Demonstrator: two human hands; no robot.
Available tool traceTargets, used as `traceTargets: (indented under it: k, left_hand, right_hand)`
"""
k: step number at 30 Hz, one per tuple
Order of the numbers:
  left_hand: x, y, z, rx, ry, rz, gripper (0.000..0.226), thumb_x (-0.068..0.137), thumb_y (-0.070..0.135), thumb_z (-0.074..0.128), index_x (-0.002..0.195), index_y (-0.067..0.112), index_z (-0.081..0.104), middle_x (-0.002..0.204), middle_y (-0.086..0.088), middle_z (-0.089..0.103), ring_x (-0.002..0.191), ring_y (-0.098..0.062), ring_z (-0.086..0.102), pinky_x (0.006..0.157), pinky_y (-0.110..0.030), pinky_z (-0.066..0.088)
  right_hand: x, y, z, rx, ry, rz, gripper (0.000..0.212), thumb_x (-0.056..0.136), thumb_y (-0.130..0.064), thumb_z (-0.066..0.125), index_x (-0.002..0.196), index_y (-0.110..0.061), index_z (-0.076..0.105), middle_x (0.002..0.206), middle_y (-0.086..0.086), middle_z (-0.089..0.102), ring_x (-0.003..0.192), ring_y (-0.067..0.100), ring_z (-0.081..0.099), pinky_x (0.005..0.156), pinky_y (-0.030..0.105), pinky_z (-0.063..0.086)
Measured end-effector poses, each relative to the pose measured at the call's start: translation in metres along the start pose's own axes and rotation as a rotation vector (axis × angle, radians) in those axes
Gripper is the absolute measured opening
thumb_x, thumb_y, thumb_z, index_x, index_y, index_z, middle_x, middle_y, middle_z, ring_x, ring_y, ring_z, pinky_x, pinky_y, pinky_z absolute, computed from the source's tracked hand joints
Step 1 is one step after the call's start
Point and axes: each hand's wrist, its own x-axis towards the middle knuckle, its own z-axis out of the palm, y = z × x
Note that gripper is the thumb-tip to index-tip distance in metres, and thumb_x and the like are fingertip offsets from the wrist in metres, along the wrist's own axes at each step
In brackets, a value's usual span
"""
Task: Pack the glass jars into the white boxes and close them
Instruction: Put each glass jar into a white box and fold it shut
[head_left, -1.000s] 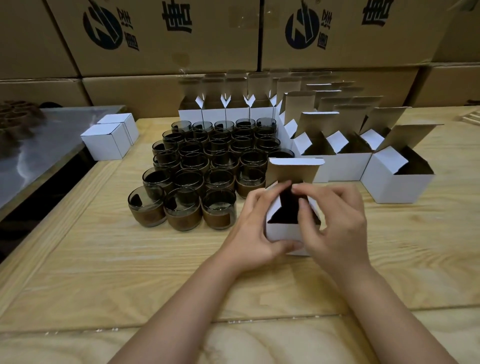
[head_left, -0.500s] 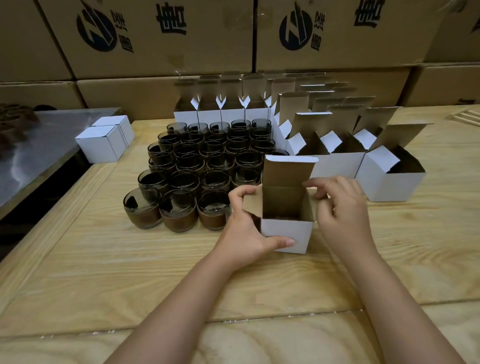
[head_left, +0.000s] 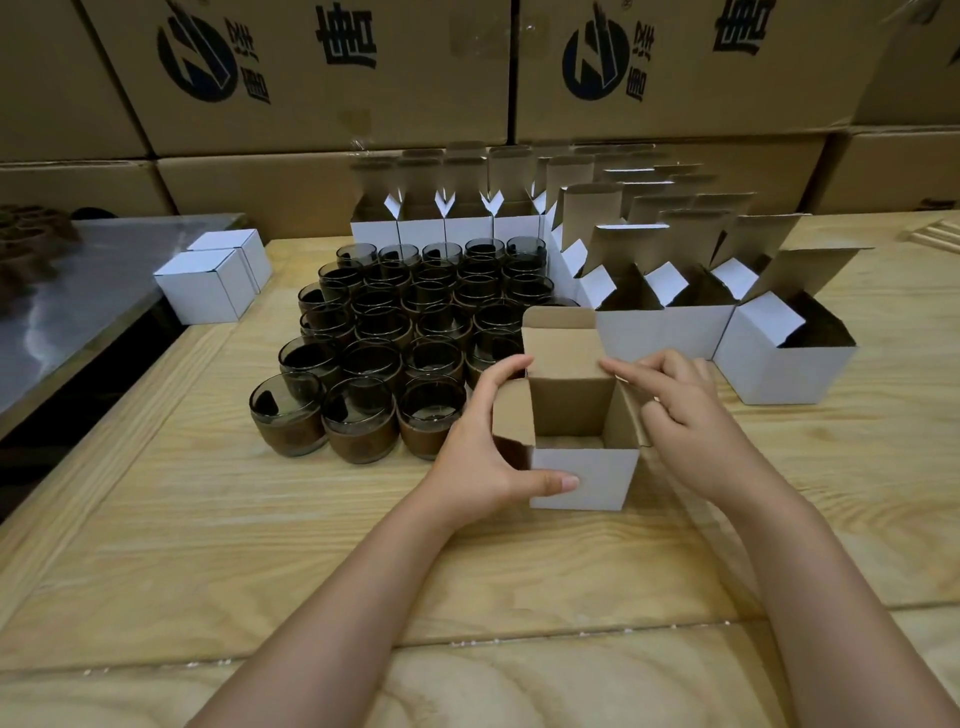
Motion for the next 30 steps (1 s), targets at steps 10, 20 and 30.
traceTargets:
  k: [10, 20, 30]
  left_hand:
    - [0.004, -0.004, 0.000, 0.052, -0.001, 0.002, 0.091, 0.047, 0.046, 0.089, 0.124, 0.052, 0.040, 0.121, 0.031, 0.050, 0.117, 0.004, 0.050, 0.093, -0.015, 0.043]
    - [0.006, -0.011, 0.002, 0.235, -0.046, -0.019, 0.064, 0.071, 0.029, 0.079, 0.109, 0.049, 0.032, 0.111, 0.033, 0.039, 0.098, 0.034, 0.034, 0.081, 0.010, 0.024]
    - [0.006, -0.006, 0.002, 0.365, -0.115, 0.001, 0.060, 0.084, 0.038, 0.060, 0.129, 0.030, 0.020, 0.111, 0.033, 0.020, 0.093, 0.025, 0.021, 0.077, 0.015, 0.009]
  right_hand:
    - [0.012, -0.036, -0.013, -0.335, 0.077, -0.111, 0.041, 0.093, -0.005, 0.044, 0.130, -0.017, 0.057, 0.122, 0.002, 0.049, 0.118, 0.019, 0.028, 0.096, 0.024, 0.026]
    - [0.062, -0.142, 0.056, -0.659, -0.375, -0.179, 0.049, 0.082, -0.068, 0.052, 0.089, -0.020, 0.056, 0.123, 0.009, 0.054, 0.124, 0.031, 0.035, 0.100, 0.043, 0.029]
    - [0.069, -0.148, 0.068, -0.592, -0.531, -0.073, 0.044, 0.081, -0.053, 0.066, 0.094, -0.014, 0.050, 0.095, 0.005, 0.054, 0.110, 0.032, 0.054, 0.094, 0.043, 0.032]
